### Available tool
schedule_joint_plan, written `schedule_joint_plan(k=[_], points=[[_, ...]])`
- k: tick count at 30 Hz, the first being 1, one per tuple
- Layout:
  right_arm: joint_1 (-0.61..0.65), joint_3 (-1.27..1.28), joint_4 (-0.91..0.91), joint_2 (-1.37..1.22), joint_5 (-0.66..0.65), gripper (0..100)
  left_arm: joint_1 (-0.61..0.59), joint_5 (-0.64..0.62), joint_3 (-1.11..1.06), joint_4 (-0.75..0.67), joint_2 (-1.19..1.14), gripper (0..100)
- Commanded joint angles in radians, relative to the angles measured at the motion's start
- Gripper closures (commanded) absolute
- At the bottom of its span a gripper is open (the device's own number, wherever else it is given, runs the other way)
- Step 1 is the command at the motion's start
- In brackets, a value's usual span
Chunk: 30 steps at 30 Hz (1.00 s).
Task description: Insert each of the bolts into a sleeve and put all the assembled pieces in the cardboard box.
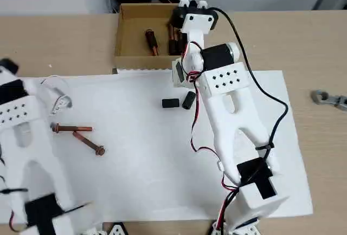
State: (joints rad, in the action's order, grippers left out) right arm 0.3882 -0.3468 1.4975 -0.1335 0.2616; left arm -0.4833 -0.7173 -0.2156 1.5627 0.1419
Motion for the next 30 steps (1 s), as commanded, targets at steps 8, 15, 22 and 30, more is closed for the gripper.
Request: schedule_joint_plan(k=[8, 15, 22, 30], points=[[-0.012, -0.049, 0.007, 0.051, 0.005, 99.1, -0.040, -0.133, 0.041, -0.015, -0.166, 80], [-0.007, -0.049, 0.008, 0.059, 0.008, 99.1, -0.040, -0.157, 0.042, -0.094, -0.298, 80], [-0.004, -0.049, 0.058, 0.059, 0.012, 99.1, -0.041, -0.195, 0.042, -0.184, -0.359, 80], [0.004, -0.049, 0.065, 0.061, 0.058, 99.1, -0.038, -0.213, 0.038, -0.273, -0.454, 80]])
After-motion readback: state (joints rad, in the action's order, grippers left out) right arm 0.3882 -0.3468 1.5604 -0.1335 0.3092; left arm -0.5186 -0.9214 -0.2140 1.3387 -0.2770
